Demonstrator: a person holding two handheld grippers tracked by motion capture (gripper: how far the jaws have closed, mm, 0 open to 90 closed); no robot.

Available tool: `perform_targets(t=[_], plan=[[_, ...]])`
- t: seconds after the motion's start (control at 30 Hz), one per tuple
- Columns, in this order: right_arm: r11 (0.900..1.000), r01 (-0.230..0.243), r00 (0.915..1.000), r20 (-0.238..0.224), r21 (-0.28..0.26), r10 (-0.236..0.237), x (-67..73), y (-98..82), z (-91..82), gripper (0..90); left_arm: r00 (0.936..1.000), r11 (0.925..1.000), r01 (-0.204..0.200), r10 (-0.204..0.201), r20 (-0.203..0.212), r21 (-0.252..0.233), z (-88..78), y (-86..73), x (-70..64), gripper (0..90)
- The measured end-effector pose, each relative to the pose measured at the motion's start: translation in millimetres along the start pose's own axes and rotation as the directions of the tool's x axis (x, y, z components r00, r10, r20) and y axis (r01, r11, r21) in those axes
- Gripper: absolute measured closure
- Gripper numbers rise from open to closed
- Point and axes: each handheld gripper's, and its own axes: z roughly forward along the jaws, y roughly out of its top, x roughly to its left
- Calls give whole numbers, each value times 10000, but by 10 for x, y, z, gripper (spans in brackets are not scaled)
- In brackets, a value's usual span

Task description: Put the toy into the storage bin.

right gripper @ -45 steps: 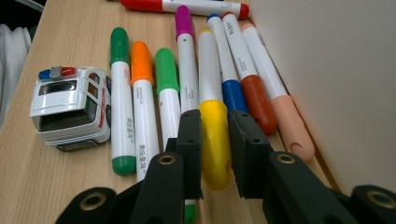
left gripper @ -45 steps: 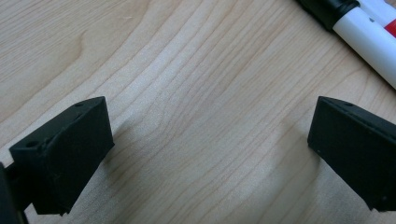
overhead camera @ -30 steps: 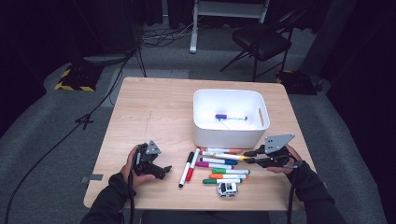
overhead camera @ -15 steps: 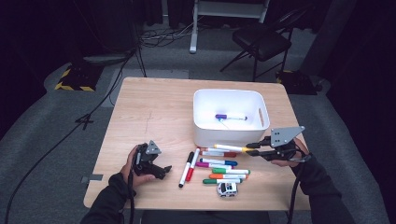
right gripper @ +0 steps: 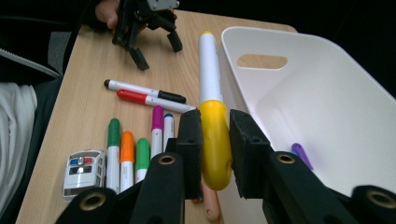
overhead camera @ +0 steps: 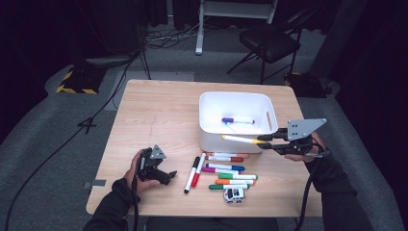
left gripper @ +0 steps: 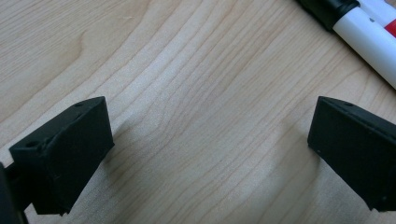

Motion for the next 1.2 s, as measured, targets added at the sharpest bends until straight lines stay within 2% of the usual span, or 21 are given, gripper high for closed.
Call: perform_targets(t=[0.27, 0.37, 0.53, 0.7, 1.0, 1.2], plan=[[9998, -108, 9994, 328, -177, 113, -190, 133, -64, 752, 10000, 10000, -1, 1, -4, -4, 0, 0, 0, 2], [9999, -150, 9989, 449, 3, 150, -288, 165, -46, 752, 10000, 10000, 37, -37, 80, 1, 3, -1, -1, 2], [9979, -536, 9965, 660, 360, 512, -427, 166, 28, 752, 10000, 10000, 1, -1, 7, -1, 0, 0, 0, 2], [9945, -833, 9948, 648, 635, 792, -549, 128, 108, 752, 10000, 10000, 12, -12, 26, 0, 1, 0, 0, 2], [9781, -1346, 9891, 813, 1589, 1229, -693, 21, 240, 752, 10000, 10000, 6, -6, 7, -2, 1, 0, 0, 2], [9572, -1443, 9880, 899, 2510, 1253, -723, -36, 276, 752, 10000, 10000, 36, -36, 80, 5, 3, -1, -1, 2]])
